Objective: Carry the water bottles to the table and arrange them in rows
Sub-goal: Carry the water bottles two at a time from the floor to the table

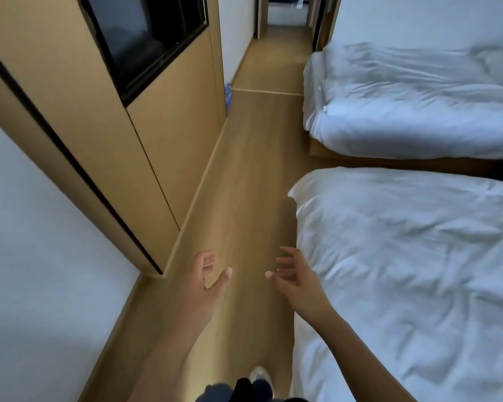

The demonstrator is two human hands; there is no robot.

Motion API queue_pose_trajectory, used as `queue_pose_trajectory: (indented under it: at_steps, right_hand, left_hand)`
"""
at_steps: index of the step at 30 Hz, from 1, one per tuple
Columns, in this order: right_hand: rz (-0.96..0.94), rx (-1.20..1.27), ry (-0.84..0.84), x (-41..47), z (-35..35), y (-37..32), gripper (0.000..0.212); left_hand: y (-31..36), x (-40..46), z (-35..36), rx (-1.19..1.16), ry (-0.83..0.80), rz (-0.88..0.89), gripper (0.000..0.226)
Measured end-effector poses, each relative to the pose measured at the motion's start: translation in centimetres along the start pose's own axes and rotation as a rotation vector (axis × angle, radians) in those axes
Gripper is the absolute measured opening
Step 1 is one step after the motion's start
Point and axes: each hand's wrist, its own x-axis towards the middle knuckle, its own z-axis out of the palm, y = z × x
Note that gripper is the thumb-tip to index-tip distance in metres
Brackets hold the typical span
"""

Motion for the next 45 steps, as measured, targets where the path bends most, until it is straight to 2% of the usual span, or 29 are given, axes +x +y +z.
queue_pose_trajectory:
  at_steps: [10,23,28,37,45]
  right_hand:
    - [0.026,-0.036,0.006,23.7,-0.6,-2.3,0.055]
    - [0.064,-0.025,0.071,53.5,-0.1,-10.5,0.053]
    - [0.122,-0.015,0.066,64.3,-1.2,-10.6,0.054]
    - [0.085,-0.024,0.038,89.6,-6.6,-13.2,0.053]
    - [0.114,-0.028,0.022,106.5,-10.0,-15.1,0.048]
  left_hand:
    - [3.9,24.4,1.1,-0.015,-0.011,0.022,0.044]
    - [9.7,57.4,0.4,-0.048,-0.085,0.061,0.032]
    - [11.3,68.4,2.7,-0.051,-0.090,0.046,0.032]
    - [18.2,91.4,8.2,-0.041,-0.044,0.038,0.031]
    - [23.1,108.3,11.0,-0.045,-0.038,0.053,0.034]
